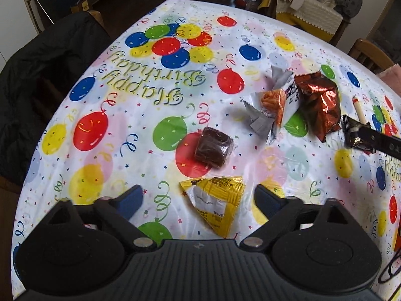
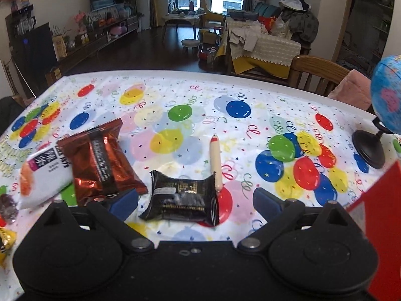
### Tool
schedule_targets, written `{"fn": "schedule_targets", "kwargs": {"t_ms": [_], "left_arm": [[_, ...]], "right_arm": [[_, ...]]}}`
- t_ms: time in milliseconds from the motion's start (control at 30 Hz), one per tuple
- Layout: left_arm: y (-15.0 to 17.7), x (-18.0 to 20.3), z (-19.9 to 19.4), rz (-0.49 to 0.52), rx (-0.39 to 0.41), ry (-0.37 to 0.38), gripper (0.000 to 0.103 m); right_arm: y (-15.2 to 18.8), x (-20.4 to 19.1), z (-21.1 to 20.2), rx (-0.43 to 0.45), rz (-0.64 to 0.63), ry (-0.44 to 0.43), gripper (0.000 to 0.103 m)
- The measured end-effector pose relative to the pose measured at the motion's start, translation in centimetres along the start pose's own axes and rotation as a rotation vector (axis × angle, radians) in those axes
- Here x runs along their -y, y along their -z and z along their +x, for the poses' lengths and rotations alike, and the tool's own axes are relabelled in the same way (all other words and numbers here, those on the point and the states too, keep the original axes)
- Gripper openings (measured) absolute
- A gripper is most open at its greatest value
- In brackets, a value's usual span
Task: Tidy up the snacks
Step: 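Grasp the yellow triangular packet with the left tool while the right tool grasps the black chocolate bar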
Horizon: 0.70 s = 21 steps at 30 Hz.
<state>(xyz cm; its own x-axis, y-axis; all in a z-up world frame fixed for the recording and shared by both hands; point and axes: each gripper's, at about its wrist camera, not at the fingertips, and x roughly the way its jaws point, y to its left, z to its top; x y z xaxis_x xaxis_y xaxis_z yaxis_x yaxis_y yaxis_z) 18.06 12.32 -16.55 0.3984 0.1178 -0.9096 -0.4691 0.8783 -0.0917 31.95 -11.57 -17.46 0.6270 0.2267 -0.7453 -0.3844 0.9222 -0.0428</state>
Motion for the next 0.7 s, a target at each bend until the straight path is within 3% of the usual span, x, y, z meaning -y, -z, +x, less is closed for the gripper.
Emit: {"fn": "schedule_targets", "kwargs": {"t_ms": [67,200,400,533,700], "left_arm": [[0.0,0.1,0.4,-0.002,-0.015,0.000,0.078],[0.1,0.0,1.0,-0.011,-0.027,0.002,0.068],[0.0,0.4,0.9,0.004,-0.018,0.015,0.052],[-0.1,0.4,0.8,0.009,-0.020,0.023,0.050],[-0.1,0.2,0.7,0.007,-0.029,0.027,0.048]], "right_arm": [[-0.2,-0.2,0.8,-0.008,-0.012,0.007,0.098],[-0.3,-0.4,2.1,-0.026,-0.013,0.019,0.096],[-0.1,-0.8,2.8,-0.045,-0.031,0.019,0.080],[-0.2,-1.1,2.6,-0.044,-0.037,0.005,0.063],[-0.1,-1.4,2.1,-0.038,-0.052,0.026,0.060]]}}
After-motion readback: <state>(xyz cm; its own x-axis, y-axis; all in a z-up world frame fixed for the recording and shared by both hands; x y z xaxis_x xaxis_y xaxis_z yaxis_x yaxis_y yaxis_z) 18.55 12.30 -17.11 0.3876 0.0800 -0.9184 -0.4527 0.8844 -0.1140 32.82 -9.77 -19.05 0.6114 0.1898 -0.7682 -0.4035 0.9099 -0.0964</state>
